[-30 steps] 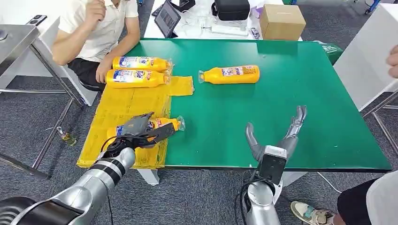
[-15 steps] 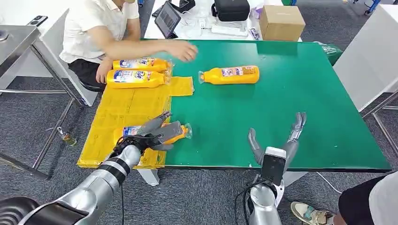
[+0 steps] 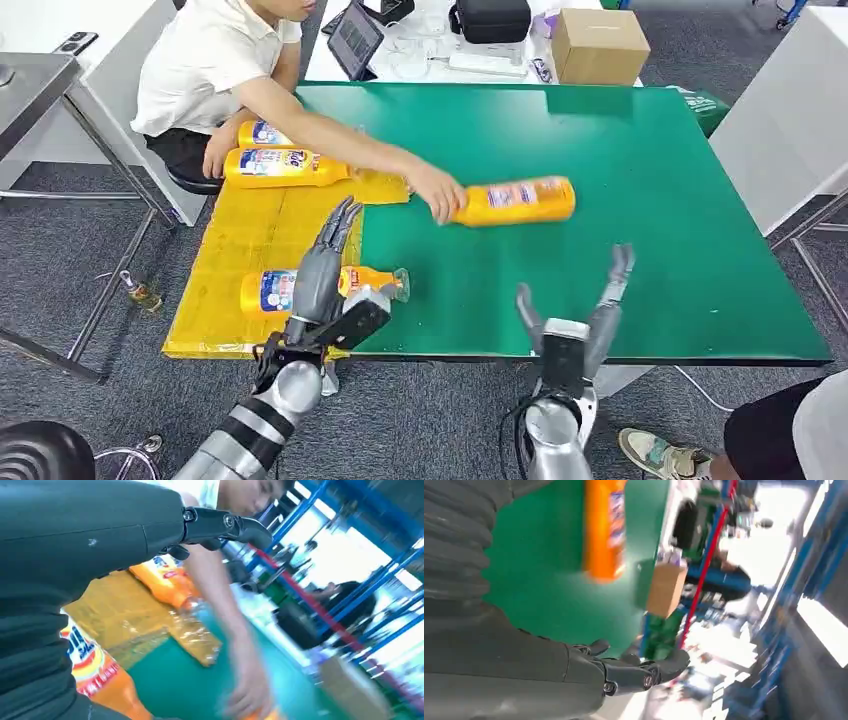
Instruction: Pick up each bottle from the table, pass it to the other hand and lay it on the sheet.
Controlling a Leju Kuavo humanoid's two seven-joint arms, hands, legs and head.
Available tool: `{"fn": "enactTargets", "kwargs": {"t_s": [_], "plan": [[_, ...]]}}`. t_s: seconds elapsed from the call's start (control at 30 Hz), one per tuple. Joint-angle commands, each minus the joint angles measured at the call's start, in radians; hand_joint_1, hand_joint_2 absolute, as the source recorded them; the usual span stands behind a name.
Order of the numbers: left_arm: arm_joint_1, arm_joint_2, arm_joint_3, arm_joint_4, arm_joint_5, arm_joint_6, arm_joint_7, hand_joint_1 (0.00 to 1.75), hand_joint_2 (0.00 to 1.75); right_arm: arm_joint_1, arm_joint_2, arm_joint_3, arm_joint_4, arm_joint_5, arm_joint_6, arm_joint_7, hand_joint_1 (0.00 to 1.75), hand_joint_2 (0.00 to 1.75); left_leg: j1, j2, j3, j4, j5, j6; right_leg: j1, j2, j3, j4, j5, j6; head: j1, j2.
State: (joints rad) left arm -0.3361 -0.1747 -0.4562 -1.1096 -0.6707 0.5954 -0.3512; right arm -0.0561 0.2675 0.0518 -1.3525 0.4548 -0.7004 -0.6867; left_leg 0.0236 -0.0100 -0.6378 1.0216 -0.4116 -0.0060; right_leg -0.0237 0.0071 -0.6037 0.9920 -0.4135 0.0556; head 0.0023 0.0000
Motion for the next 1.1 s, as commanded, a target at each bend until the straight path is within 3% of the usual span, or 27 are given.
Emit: {"fn": "enactTargets", "kwargs": {"t_s": [0.03, 0.1, 0.13, 0.17, 0.23, 0.4, 0.5, 0.53, 0.57, 0.63, 0.87, 1.1], "plan": [[0.064, 0.016, -0.048, -0.117, 0.156, -0.028, -0.073, 0.0, 1.75, -0.101, -0.071, -0.132, 0.231, 0.61, 0.002, 0.05, 0.0, 1.75, 0.0, 0.0, 0.005, -0.001, -0.001, 0.002, 0.001, -0.001, 0.006, -0.003, 0.0, -0.002, 0.001, 0.0], [0.064, 0.016, -0.051, -0.121, 0.157, -0.03, -0.072, 0.0, 1.75, -0.109, -0.075, -0.15, 0.249, 0.6, 0.002, 0.027, 0.0, 1.75, 0.0, 0.0, 0.004, -0.001, -0.001, 0.002, 0.001, -0.001, 0.005, -0.002, 0.0, -0.002, 0.0, 0.0], [0.078, 0.004, -0.04, -0.136, 0.234, -0.071, -0.076, 0.0, 1.75, -0.117, -0.087, -0.181, 0.252, 0.735, 0.002, 0.083, 0.0, 1.75, 0.0, 0.0, 0.002, -0.001, 0.0, 0.001, 0.001, -0.001, 0.003, -0.002, 0.0, -0.002, 0.0, 0.0], [0.09, -0.005, -0.028, -0.146, 0.311, -0.112, -0.078, 0.0, 1.75, -0.12, -0.093, -0.195, 0.252, 0.763, 0.002, 0.098, 0.0, 1.75, 0.0, 0.0, 0.003, -0.001, -0.001, 0.002, 0.001, -0.002, 0.004, -0.002, 0.0, -0.002, 0.0, 0.0], [0.126, -0.031, 0.01, -0.139, 0.654, -0.327, -0.004, 0.0, 1.75, -0.116, -0.134, -0.23, 0.217, 0.909, 0.002, 0.182, 0.0, 1.75, 0.0, -0.002, 0.002, -0.001, 0.0, 0.002, 0.0, -0.003, 0.004, -0.002, -0.001, -0.001, 0.001, 0.0], [0.126, -0.031, 0.01, -0.139, 0.654, -0.327, -0.004, 0.0, 1.75, -0.116, -0.134, -0.23, 0.217, 0.909, 0.002, 0.182, 0.0, 1.75, -0.001, 0.0, 0.003, 0.0, -0.002, 0.002, 0.0, -0.001, 0.004, -0.001, -0.001, -0.002, 0.001, 0.0], [0.124, -0.03, 0.017, -0.098, 0.791, -0.382, 0.018, 0.0, 1.75, -0.142, -0.191, -0.164, 0.301, 0.989, 0.002, 0.301, 0.0, 1.75, 0.0, 0.0, 0.004, -0.001, -0.002, 0.002, 0.001, -0.001, 0.005, -0.001, -0.001, -0.003, 0.0, 0.0], [0.12, -0.025, 0.008, -0.087, 0.795, -0.38, 0.012, 0.0, 1.75, -0.15, -0.211, -0.139, 0.328, 0.984, 0.002, 0.328, 0.0, 1.75, 0.0, 0.001, 0.003, -0.001, -0.001, 0.001, 0.0, 0.0, 0.004, -0.002, 0.0, -0.002, 0.0, 0.0], [0.116, -0.022, -0.009, -0.054, 0.794, -0.365, 0.009, 0.0, 1.75, -0.203, -0.255, -0.086, 0.464, 0.984, 0.002, 0.392, 0.0, 1.75, 0.0, 0.002, 0.005, -0.002, -0.001, 0.002, 0.001, 0.0, 0.006, -0.003, 0.0, -0.003, 0.0, 0.0], [0.128, -0.03, -0.025, -0.052, 0.828, -0.363, 0.019, 0.0, 1.75, -0.212, -0.287, -0.051, 0.509, 0.959, 0.002, 0.43, 0.0, 1.75, 0.0, 0.003, 0.005, -0.002, -0.001, 0.002, 0.001, 0.002, 0.005, -0.004, 0.001, -0.002, 0.0, 0.0], [0.141, -0.008, -0.128, -0.151, 0.727, -0.306, -0.003, 0.0, 1.75, -0.245, -0.311, -0.032, 0.58, 0.945, 0.002, 0.471, 0.0, 1.75, -0.001, 0.0, 0.003, 0.0, -0.002, 0.002, 0.0, -0.001, 0.004, -0.002, -0.001, -0.002, 0.0, 0.0], [0.141, -0.008, -0.128, -0.151, 0.727, -0.306, -0.003, 0.0, 1.75, -0.245, -0.311, -0.032, 0.58, 0.945, 0.002, 0.471, 0.0, 1.75, -0.001, 0.0, 0.002, 0.0, -0.001, 0.002, 0.0, 0.0, 0.003, -0.001, -0.001, -0.002, 0.0, 0.0]]}}
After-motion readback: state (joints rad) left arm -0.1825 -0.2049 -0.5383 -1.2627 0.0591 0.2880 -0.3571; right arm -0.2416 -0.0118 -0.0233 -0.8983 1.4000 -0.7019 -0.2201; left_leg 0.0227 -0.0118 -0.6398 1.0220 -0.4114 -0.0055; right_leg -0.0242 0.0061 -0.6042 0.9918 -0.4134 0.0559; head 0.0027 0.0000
